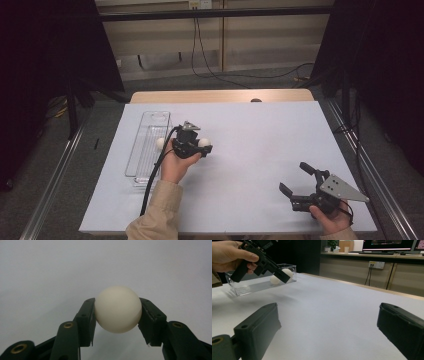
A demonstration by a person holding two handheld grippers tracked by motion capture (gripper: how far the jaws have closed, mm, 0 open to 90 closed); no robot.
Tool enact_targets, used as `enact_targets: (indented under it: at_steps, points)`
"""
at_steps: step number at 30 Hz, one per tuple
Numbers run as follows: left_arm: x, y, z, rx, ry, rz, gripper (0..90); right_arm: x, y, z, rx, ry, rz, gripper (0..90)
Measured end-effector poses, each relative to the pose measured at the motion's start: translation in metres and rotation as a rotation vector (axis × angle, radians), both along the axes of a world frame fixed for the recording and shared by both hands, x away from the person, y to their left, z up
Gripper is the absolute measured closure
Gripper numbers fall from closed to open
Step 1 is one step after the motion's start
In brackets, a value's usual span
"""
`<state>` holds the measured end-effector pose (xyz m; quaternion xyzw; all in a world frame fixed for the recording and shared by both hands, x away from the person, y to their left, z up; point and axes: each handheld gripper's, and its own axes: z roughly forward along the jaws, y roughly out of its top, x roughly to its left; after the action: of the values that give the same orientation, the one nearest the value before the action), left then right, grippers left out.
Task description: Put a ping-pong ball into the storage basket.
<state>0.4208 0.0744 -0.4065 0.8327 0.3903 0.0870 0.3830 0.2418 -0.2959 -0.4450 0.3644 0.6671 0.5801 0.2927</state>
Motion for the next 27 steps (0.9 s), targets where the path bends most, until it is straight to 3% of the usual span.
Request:
enact_targets:
  at_steps: [27]
  points:
    - [0.001, 0.015, 0.01, -0.01, 0.001, 0.032, 50.9, 0.0, 0.0, 0.0, -0.001, -0.001, 0.0, 3.3]
